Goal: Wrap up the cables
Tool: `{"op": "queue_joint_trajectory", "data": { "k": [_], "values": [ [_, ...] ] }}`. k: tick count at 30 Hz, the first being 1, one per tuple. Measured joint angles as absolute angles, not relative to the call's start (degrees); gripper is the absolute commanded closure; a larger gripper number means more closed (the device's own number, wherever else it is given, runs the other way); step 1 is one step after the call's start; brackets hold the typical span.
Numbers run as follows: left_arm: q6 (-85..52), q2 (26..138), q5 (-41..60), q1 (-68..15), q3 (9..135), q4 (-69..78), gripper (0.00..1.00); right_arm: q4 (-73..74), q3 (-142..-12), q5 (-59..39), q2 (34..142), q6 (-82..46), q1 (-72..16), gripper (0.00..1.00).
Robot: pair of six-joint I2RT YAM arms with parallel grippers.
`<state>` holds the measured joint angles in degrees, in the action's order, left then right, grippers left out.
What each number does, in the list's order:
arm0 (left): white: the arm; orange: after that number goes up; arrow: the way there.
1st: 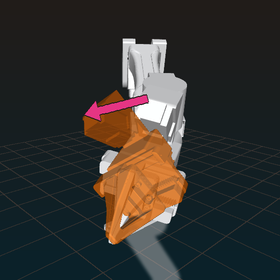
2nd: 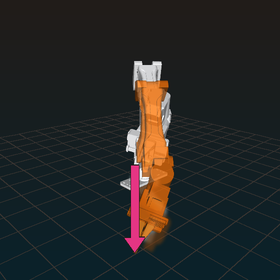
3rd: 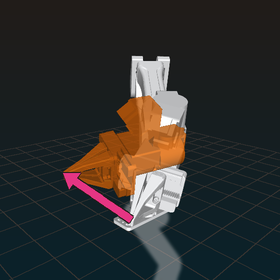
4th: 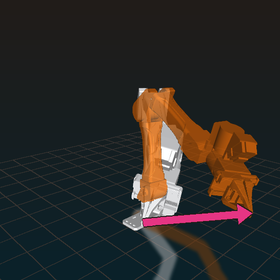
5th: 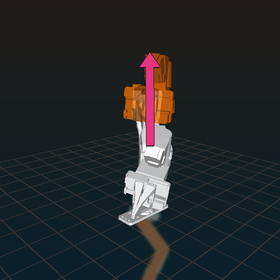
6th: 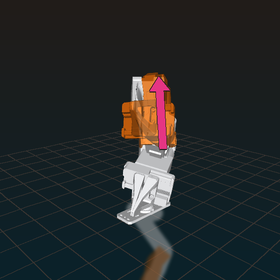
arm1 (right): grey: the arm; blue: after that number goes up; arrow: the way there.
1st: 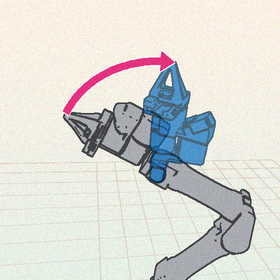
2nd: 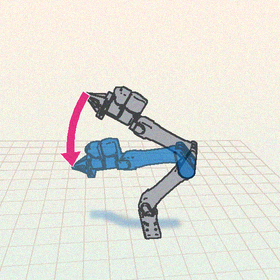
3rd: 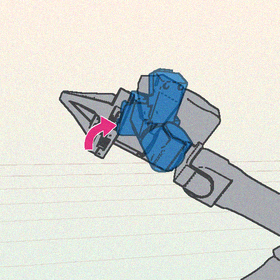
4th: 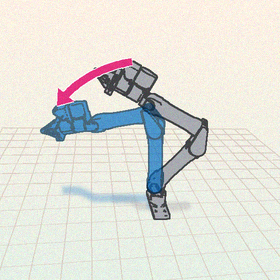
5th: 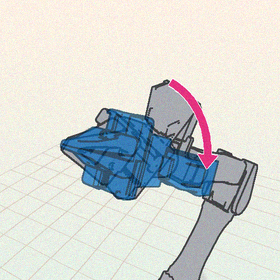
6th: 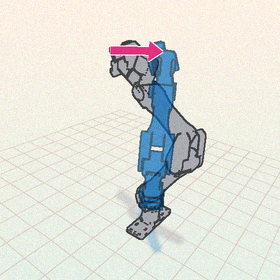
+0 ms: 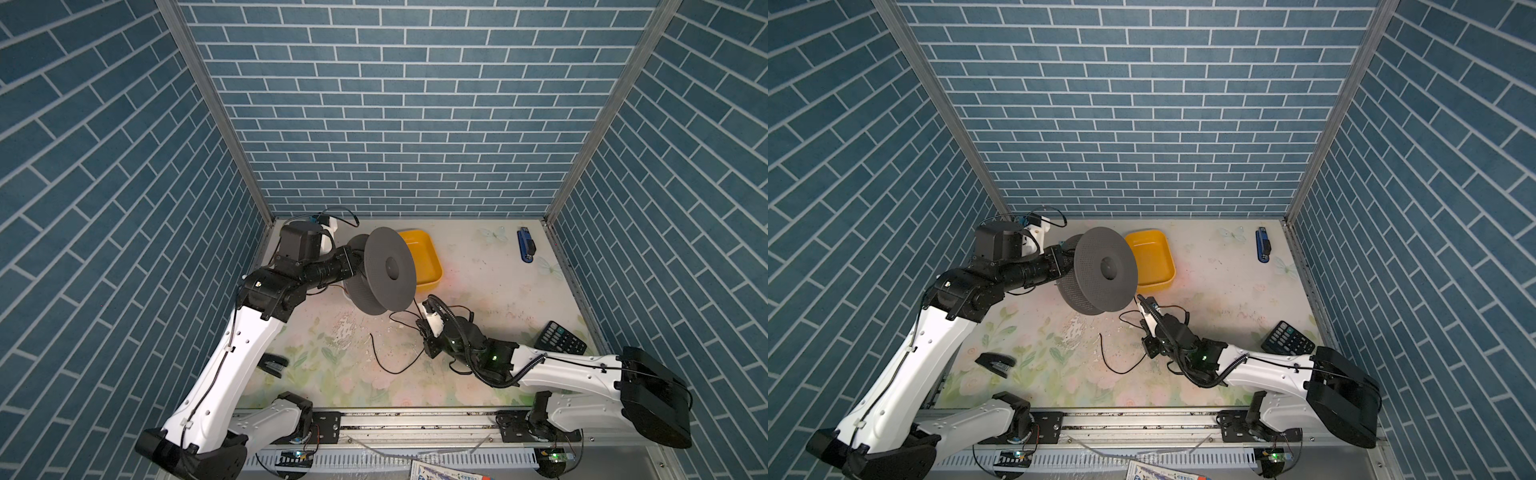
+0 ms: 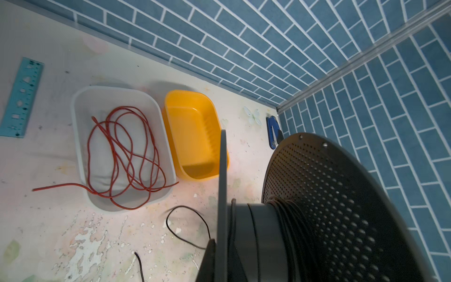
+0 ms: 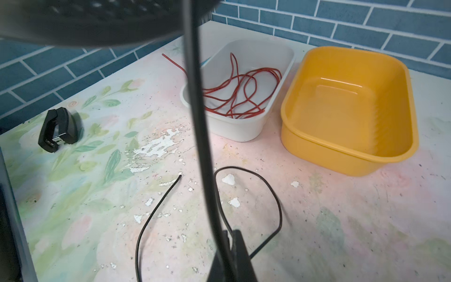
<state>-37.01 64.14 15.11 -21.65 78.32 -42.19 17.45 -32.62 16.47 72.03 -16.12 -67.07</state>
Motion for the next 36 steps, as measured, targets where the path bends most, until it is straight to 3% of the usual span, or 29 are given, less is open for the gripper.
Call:
{"op": "queue_joint_trajectory", "data": {
  "k": [11, 19, 36],
  "values": [
    [-37.3, 63.94, 4.21, -21.89, 69.36, -38.37, 1.0, 11.33, -42.59, 26.06, 79.31, -10.85, -77.32, 1.0],
    [-35.07, 64.88, -6.94, -27.77, 69.25, -39.59, 1.0, 6.72, -52.47, 34.89, 85.58, -6.9, -83.37, 1.0],
    [-32.03, 73.21, -17.61, -38.63, 76.95, -49.25, 1.0, -5.72, -60.47, 48.07, 82.63, -0.69, -83.96, 0.96]
  ]
}}
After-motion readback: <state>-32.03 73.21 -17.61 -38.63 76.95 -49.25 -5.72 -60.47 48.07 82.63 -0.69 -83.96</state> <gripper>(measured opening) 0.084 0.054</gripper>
